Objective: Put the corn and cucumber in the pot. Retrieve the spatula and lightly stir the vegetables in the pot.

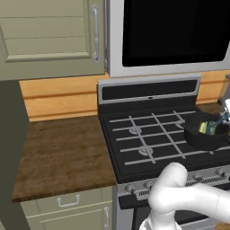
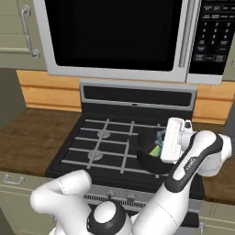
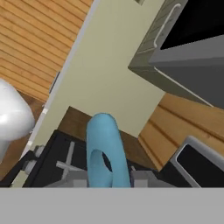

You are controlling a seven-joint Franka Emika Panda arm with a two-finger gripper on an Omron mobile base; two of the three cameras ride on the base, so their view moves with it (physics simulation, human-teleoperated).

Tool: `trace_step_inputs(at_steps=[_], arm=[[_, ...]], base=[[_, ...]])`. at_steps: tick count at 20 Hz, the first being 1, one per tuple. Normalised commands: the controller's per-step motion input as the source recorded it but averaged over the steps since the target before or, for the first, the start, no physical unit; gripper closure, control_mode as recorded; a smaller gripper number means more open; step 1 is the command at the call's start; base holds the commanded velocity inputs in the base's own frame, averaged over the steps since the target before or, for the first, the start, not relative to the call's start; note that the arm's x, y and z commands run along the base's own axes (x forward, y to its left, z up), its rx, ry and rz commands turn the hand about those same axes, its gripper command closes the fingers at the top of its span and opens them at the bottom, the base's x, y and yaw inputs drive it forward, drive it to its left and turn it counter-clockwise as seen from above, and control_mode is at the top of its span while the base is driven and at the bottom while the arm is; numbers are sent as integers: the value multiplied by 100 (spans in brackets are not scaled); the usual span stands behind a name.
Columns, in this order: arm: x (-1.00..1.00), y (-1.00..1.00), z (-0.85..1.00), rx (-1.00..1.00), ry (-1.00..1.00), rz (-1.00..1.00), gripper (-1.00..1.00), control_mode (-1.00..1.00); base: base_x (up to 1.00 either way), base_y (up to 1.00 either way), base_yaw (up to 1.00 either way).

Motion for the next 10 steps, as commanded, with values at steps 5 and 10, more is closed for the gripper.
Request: trace_step_inputs(at_steps=[5,10], arm=[[7,15,3,0,0,4,100,-100],[-28,2,22,1,-2,6,100,-100]], base=[[0,0,0],[0,0,0]])
